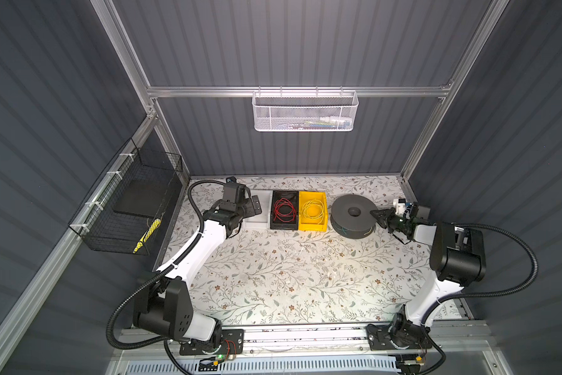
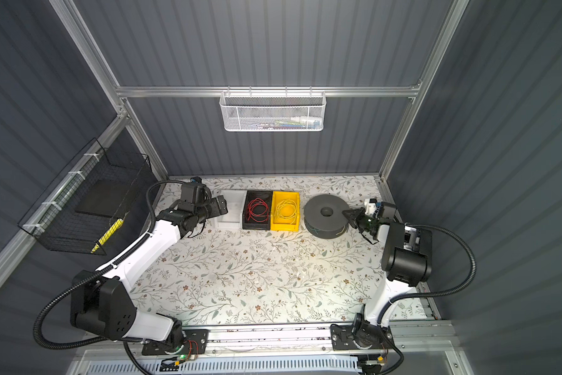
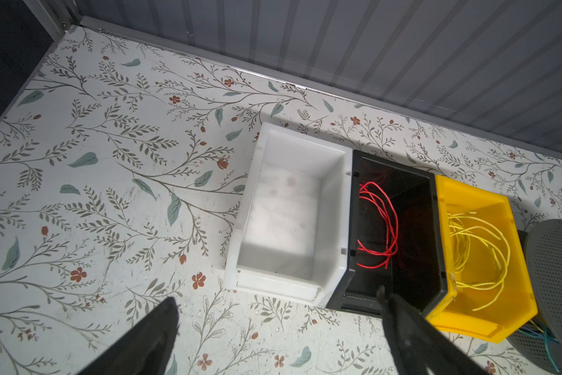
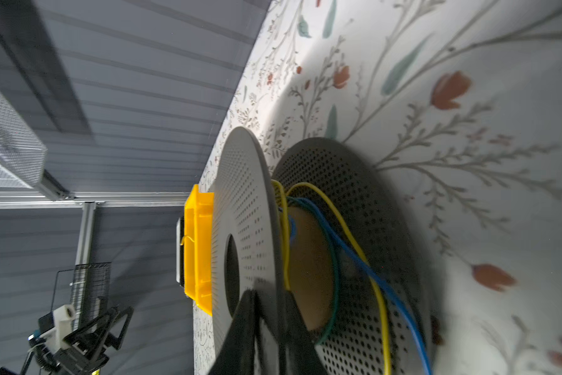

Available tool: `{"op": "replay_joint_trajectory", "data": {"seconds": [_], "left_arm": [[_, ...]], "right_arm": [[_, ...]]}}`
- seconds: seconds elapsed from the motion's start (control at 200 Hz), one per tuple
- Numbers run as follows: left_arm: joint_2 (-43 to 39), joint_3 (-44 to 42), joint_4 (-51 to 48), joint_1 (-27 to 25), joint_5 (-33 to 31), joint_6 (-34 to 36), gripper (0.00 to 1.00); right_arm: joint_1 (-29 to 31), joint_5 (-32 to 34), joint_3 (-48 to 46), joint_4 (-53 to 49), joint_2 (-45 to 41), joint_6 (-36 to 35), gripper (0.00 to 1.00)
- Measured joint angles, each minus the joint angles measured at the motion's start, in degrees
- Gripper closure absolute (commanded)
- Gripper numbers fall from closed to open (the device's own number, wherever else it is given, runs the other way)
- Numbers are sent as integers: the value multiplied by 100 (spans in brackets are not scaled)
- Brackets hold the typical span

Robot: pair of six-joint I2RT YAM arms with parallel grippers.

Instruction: Wrap the cables

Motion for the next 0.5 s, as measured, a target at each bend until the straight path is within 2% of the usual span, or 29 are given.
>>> {"op": "replay_joint_trajectory", "data": {"seconds": [0.03,0.295,0.5], "left_arm": [[0,4,-11,0,0,-2,1],[0,33,-17,0,37,-42,0],[-2,33,-17,0,39,-87,1]], "right_arm": [[7,-24,0,72,-2,44,100],[13,-173,-59,393,-81,444,100],[-83,-181,-151,404,-800,839,100]]}}
